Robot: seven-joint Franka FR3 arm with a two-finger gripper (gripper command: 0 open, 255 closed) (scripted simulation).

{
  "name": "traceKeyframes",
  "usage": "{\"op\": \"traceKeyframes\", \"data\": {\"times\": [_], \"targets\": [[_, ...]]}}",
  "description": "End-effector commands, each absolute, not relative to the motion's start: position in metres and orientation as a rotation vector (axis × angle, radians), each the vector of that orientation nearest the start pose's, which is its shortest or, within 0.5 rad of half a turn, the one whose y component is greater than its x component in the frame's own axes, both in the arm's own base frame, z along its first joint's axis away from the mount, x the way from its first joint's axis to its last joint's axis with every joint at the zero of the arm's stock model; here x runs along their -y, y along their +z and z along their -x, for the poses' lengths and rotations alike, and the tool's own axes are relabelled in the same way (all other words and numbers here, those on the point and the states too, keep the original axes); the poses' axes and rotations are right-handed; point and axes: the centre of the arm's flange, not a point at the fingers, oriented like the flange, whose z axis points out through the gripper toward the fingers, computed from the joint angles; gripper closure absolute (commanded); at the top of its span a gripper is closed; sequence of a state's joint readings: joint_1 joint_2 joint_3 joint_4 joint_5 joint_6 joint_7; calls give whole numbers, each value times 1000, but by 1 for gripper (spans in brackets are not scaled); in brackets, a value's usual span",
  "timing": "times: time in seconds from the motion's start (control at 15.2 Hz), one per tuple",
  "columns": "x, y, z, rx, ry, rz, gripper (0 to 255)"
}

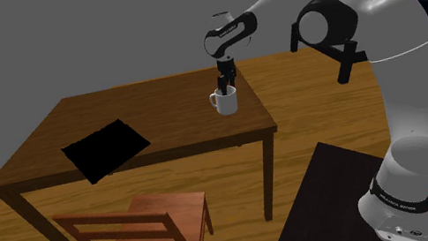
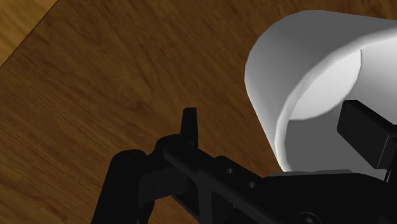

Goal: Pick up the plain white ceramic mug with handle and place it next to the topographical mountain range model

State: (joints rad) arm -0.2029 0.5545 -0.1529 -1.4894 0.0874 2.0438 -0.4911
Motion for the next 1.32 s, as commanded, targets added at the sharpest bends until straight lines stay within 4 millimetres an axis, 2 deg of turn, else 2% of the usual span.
{"op": "traceKeyframes", "data": {"times": [0.0, 0.4, 0.46, 1.06, 1.25], "targets": [[223, 349, -667, 187, -9, 3141, 0], [223, 349, -667, 187, -9, 3141, 0], [223, 349, -667, 187, -9, 3141, 255], [223, 349, -667, 187, -9, 3141, 255], [223, 365, -667, 187, -9, 3141, 255]]}}
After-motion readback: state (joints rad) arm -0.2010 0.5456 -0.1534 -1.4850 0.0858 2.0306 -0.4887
